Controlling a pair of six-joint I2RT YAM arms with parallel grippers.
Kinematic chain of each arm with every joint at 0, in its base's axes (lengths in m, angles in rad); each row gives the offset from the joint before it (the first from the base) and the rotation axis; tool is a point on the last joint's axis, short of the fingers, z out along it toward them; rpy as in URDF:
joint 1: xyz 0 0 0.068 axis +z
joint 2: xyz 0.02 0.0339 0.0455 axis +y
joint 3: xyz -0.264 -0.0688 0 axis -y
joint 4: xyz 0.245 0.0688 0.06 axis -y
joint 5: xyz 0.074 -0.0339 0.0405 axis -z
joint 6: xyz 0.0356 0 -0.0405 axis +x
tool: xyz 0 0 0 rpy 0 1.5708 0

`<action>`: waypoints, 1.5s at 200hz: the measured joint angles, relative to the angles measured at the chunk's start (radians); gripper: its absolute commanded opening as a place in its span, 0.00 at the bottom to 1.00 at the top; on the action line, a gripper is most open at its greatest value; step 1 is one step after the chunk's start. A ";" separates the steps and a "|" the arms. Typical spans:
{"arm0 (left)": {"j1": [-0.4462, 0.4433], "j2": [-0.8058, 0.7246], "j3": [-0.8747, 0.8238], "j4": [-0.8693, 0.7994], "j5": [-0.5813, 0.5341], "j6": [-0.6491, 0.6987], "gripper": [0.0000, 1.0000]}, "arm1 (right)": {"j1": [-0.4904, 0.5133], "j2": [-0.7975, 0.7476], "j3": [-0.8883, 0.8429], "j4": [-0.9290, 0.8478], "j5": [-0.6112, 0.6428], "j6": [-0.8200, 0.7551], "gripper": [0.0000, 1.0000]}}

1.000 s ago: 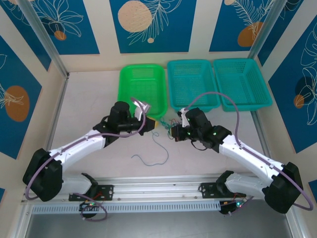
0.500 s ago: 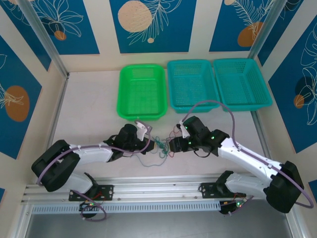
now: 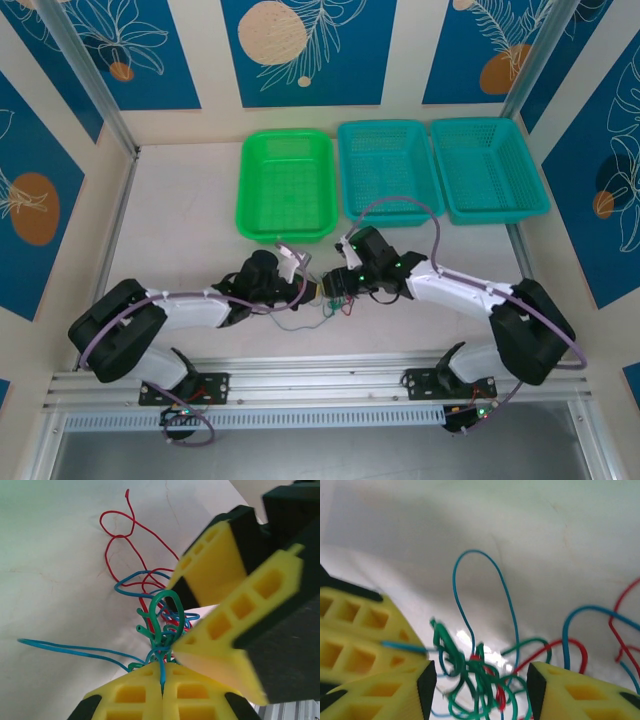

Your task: Untangle the cables

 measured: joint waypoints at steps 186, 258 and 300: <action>-0.011 -0.117 -0.031 -0.045 -0.143 0.019 0.00 | -0.384 -0.102 -0.170 0.130 -0.214 0.285 0.00; 0.006 -0.200 -0.070 -0.174 -0.229 0.021 0.00 | -0.604 -0.283 -0.270 -0.034 -0.005 0.391 0.00; 0.080 -0.378 -0.089 -0.286 -0.293 -0.012 0.00 | -0.713 -0.486 -0.307 -0.154 0.118 0.433 0.00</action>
